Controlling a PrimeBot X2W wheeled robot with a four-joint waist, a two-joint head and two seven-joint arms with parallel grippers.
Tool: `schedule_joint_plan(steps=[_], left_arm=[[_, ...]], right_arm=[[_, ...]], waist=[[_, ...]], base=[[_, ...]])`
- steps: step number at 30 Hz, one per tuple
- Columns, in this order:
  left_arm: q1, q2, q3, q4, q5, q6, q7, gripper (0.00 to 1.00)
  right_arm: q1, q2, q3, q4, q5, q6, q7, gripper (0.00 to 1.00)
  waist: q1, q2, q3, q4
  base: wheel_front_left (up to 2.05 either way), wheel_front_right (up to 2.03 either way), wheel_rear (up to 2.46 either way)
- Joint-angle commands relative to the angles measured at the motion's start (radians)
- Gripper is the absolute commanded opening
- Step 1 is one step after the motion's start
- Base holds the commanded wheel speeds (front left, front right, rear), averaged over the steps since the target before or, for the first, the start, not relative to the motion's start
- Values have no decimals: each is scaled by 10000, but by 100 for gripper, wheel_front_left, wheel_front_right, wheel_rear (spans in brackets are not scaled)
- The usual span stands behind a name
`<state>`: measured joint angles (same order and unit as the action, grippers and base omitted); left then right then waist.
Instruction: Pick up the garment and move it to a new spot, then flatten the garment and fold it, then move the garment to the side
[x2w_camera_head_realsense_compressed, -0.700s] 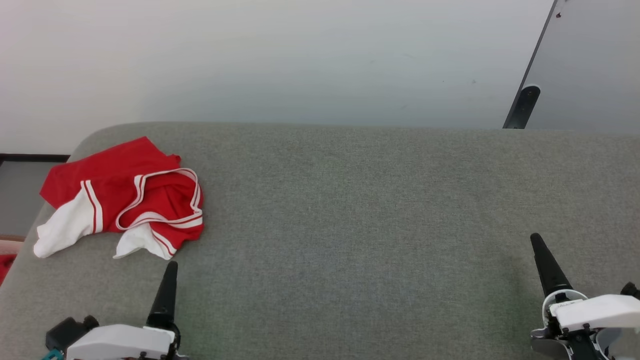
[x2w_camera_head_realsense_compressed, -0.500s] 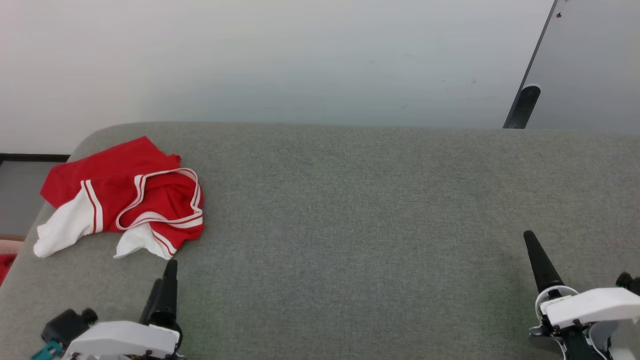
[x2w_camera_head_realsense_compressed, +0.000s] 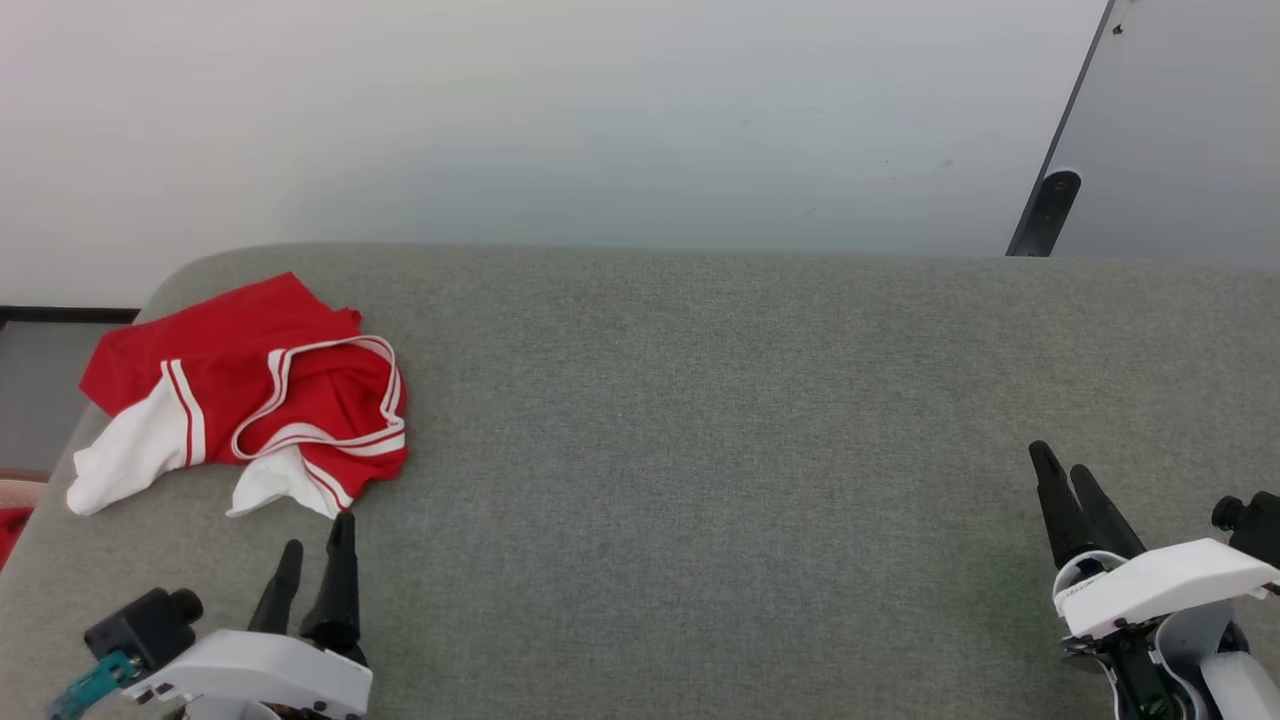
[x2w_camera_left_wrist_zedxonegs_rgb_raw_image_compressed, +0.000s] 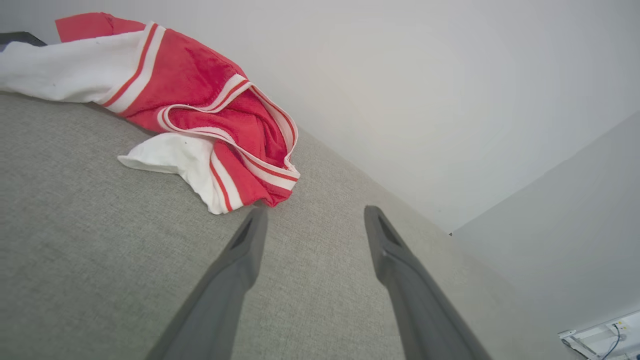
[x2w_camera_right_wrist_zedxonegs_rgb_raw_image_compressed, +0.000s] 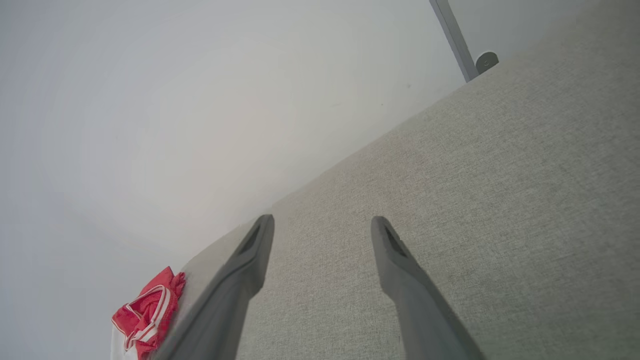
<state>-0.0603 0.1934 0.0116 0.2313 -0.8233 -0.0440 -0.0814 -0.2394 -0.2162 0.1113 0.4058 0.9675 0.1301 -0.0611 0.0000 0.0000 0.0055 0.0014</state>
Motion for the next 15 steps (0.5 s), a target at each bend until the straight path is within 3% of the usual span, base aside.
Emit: schedule_joint_plan(steps=[1,15], left_arm=[[-127,118,-33,-137,359,37,-108,100],[-253,206,-43,-192,1857,31,-522,100]], right_arm=[[-294,-120,82,-28,-348,4,-79,100],[-538,-237,-25,55,-2031,6,-438,100]], waist=[[0,0,5,3],[0,0,98,-6]], base=[[0,0,0],[0,0,0]])
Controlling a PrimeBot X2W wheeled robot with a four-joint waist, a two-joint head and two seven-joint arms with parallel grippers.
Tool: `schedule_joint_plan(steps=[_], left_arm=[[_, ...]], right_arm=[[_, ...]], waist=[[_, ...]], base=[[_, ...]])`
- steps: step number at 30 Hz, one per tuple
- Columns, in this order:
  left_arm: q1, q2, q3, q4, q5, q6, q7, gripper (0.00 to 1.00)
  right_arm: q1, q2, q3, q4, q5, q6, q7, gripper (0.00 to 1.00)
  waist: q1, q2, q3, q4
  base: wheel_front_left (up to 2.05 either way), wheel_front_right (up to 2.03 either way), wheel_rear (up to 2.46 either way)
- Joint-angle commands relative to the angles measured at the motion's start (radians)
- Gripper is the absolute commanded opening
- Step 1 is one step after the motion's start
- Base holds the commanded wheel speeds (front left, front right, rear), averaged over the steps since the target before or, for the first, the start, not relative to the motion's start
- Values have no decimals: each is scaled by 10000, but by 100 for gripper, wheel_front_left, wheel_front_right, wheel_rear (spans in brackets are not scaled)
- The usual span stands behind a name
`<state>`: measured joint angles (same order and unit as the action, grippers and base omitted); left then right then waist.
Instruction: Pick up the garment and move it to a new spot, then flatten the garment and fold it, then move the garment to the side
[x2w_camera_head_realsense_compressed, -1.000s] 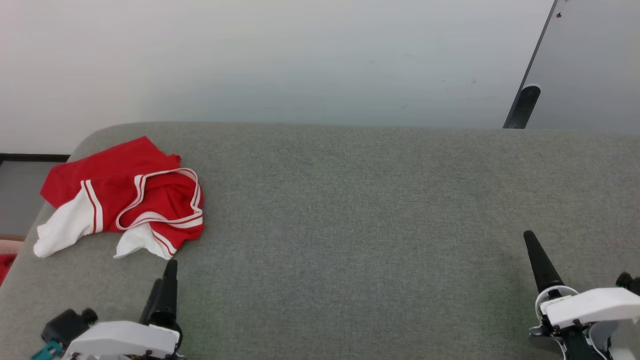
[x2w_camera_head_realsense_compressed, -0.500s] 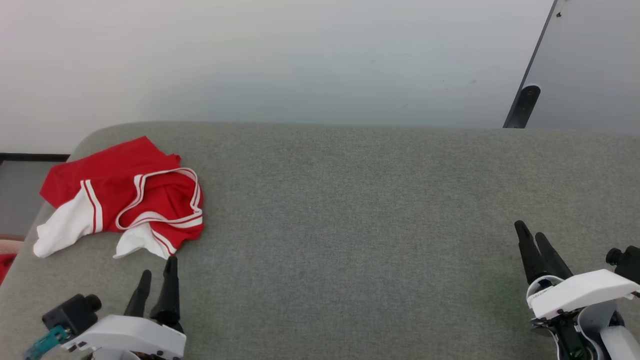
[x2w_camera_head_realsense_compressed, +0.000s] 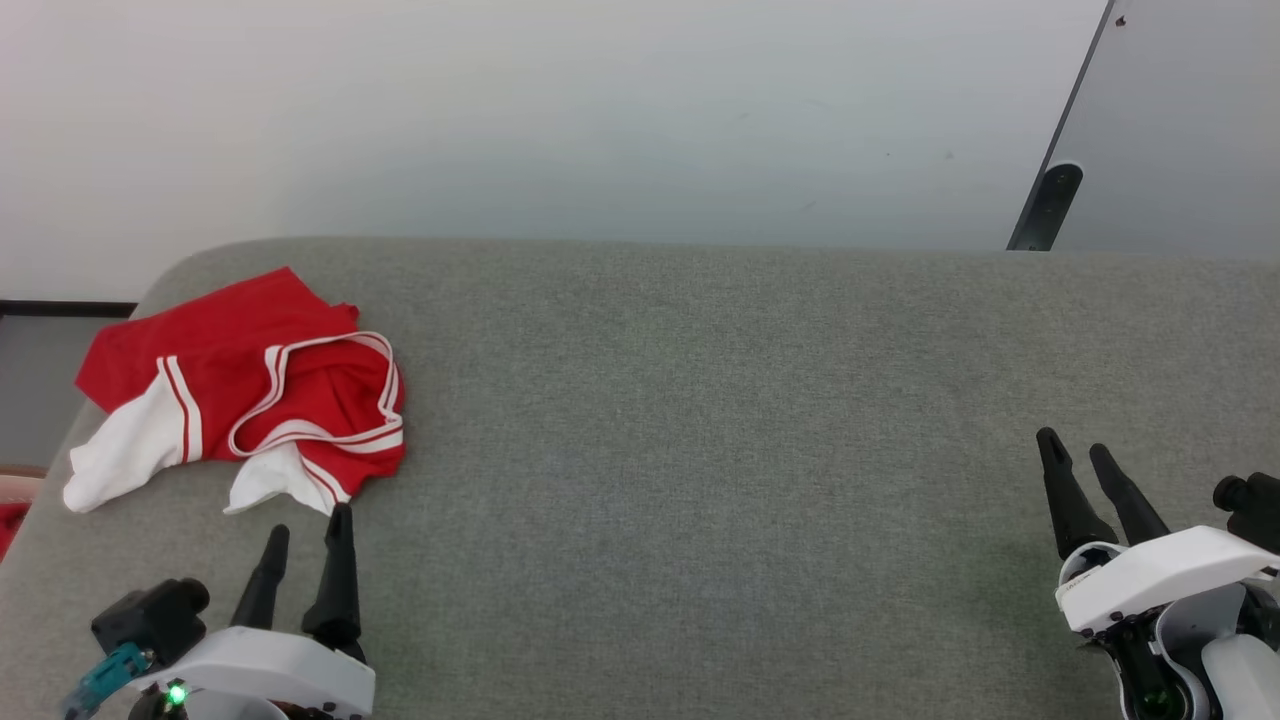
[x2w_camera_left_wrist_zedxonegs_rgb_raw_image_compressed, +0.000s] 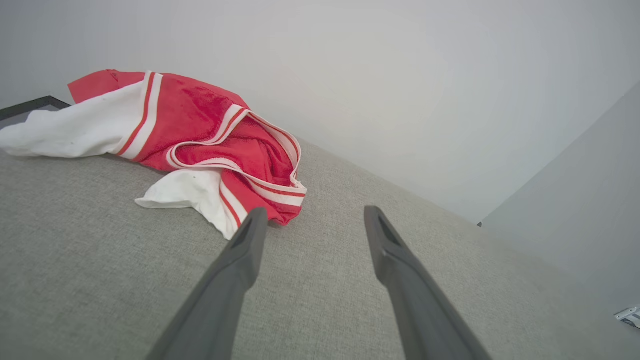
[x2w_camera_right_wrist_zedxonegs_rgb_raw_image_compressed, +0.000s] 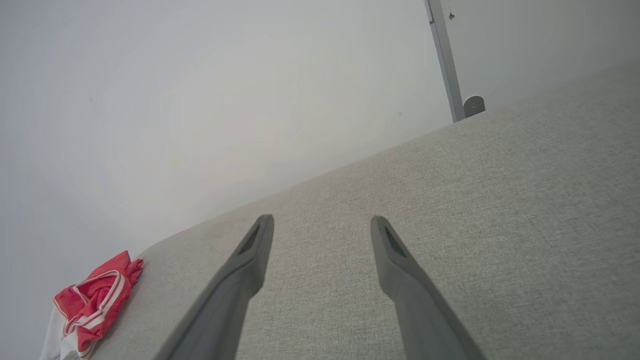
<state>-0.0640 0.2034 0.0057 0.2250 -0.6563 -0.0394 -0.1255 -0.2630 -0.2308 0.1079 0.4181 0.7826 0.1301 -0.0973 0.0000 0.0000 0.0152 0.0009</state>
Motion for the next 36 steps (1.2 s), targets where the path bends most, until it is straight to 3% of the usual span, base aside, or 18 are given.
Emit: schedule_joint_plan(steps=[1,36], left_arm=[[-218,115,20,-136,295,-23,-105,100],[-191,335,-176,-52,3264,-260,-934,100]], right_arm=[[-312,-107,15,-67,-284,6,-101,100],[-435,-541,161,323,-3373,9,-813,100]], waist=[[0,0,5,-3],[0,0,93,-58]], base=[[0,0,0],[0,0,0]])
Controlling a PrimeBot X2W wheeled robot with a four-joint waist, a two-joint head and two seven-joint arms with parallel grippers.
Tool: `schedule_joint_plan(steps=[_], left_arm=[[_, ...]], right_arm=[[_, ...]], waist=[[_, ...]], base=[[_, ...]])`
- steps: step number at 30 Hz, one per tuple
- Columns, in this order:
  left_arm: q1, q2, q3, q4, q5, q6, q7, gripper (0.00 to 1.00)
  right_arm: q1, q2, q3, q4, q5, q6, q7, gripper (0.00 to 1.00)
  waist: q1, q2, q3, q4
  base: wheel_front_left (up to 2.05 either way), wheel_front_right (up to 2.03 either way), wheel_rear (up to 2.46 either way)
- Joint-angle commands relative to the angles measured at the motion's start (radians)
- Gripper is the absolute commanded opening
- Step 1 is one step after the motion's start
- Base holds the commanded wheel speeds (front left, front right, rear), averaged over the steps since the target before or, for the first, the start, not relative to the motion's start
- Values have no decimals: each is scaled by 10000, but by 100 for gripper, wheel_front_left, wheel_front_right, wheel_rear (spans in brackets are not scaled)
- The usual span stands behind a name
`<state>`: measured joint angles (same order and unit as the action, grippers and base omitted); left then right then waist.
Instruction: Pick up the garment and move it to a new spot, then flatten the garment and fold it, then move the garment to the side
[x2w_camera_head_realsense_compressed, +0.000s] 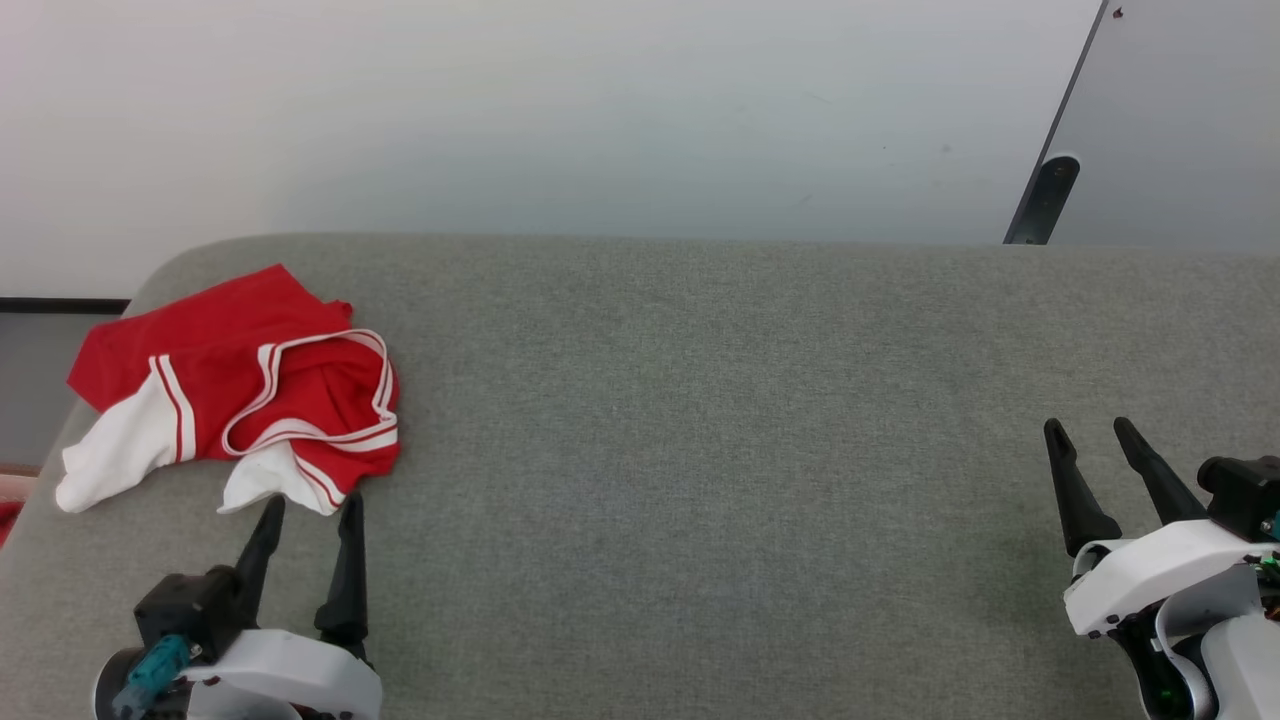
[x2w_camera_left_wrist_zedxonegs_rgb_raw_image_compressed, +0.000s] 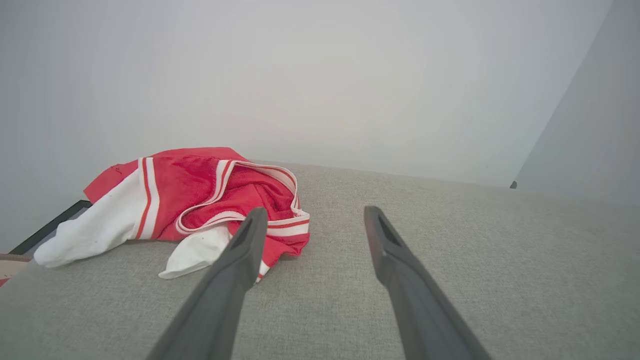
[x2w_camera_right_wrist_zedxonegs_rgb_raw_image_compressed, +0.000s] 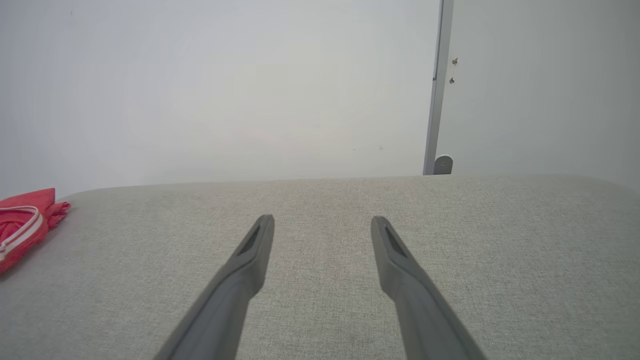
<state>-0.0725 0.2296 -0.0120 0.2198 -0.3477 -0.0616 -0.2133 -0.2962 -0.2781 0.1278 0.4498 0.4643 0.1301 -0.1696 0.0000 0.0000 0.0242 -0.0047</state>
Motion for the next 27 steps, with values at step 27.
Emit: schedule_joint_plan(steps=[27], left_arm=[[-317,322,46,715,1006,-259,-537,100]], right_arm=[[143,-43,-397,142,-1568,9,-628,100]], waist=[[0,0,34,-70]], base=[[0,0,0]])
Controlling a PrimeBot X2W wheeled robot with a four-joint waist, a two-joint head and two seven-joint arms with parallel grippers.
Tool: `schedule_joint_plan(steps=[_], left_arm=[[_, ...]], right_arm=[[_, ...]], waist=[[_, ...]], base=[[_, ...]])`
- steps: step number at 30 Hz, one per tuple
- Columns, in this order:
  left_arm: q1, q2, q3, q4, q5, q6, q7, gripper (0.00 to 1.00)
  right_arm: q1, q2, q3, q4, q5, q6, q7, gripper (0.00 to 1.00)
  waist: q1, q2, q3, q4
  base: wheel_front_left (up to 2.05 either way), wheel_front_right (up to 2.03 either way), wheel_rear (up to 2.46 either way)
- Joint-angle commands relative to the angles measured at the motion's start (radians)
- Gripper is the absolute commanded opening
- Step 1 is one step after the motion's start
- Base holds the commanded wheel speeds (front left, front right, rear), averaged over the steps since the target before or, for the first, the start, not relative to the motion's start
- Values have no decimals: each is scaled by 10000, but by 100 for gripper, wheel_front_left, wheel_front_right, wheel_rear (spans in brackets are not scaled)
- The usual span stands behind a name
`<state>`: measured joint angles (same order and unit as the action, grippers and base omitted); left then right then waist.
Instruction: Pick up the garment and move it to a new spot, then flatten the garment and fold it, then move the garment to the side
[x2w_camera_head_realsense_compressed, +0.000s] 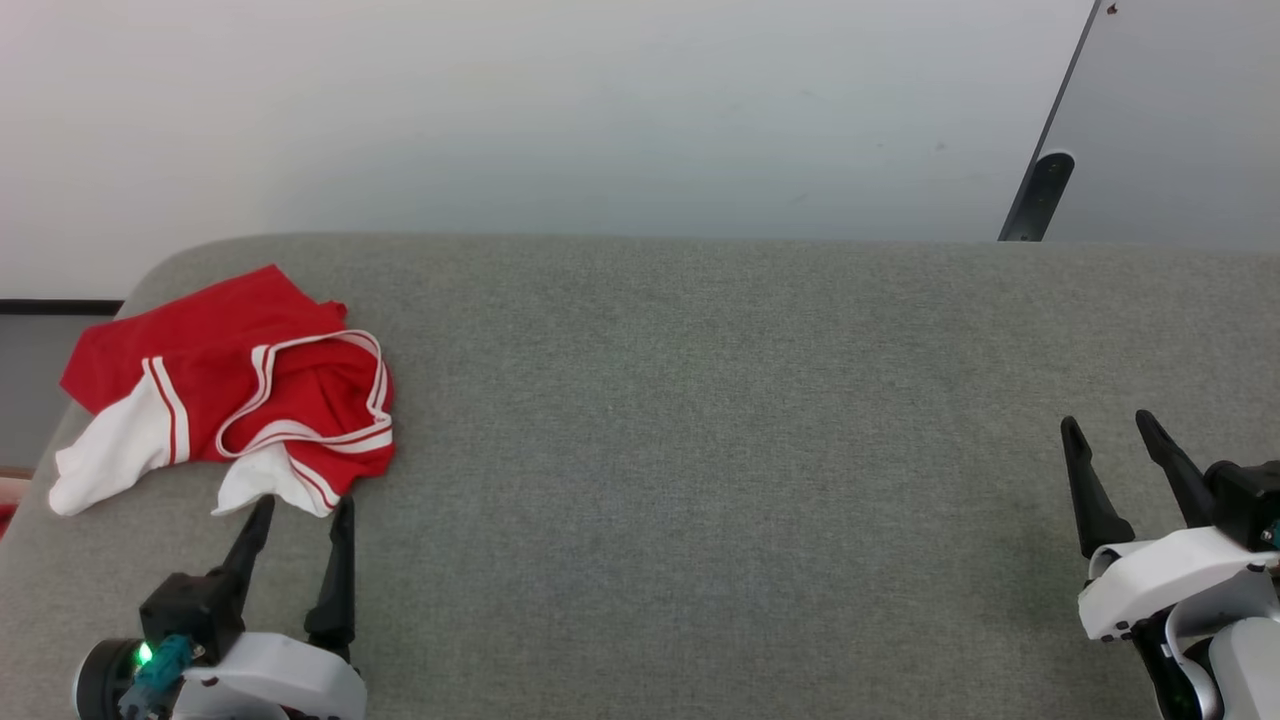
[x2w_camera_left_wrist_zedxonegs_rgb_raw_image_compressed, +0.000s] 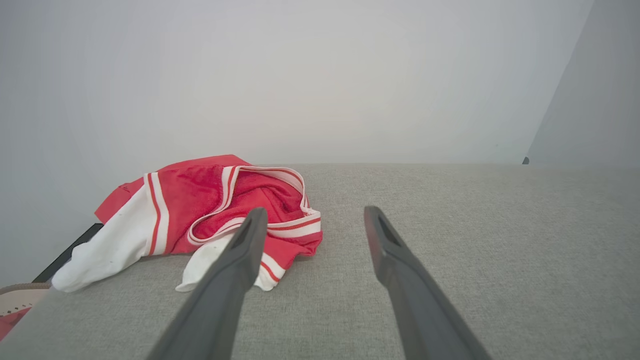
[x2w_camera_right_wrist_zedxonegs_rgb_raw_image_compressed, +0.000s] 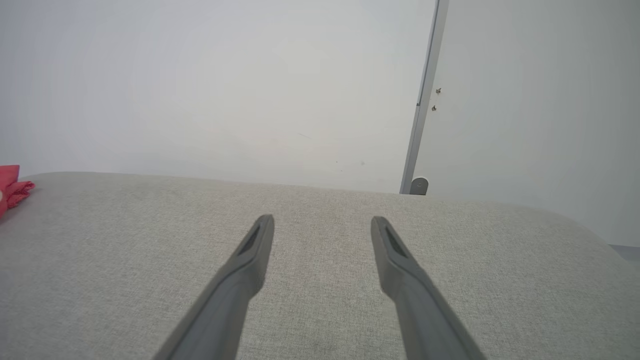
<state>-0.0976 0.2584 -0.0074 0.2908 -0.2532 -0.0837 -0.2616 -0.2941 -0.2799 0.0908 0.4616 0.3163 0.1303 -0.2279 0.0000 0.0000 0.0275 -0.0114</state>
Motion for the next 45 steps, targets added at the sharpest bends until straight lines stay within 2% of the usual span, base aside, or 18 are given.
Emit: schedule_joint_plan(steps=[1,9,15,21,37,45], left_arm=[[-76,42,-2,21,28,-48,-40,100],[-199,87,-43,144,-112,-83,-32,100],[-233,15,-9,330,-237,-75,-32,100],[-212,-133,-21,467,-266,29,-32,100],[483,-772,330,-6,-318,478,-26,100],[1186,-1307,1255,-1055,-475,922,-26,100]], right_arm=[[144,-17,-39,25,-19,8,-40,100],[127,58,-95,29,20,8,-98,100],[23,37,-40,-48,151,8,-38,100],[-44,-70,205,-94,242,8,52,100],[-374,-319,1605,130,748,6,138,100],[-1767,-343,3481,356,1096,4,473,100]], waist=[[0,0,2,-10],[0,0,21,19],[0,0,25,467],[0,0,38,1527],[0,0,28,5271],[0,0,697,5617]], base=[[0,0,0],[0,0,0],[0,0,0],[0,0,0],[0,0,0],[0,0,0]])
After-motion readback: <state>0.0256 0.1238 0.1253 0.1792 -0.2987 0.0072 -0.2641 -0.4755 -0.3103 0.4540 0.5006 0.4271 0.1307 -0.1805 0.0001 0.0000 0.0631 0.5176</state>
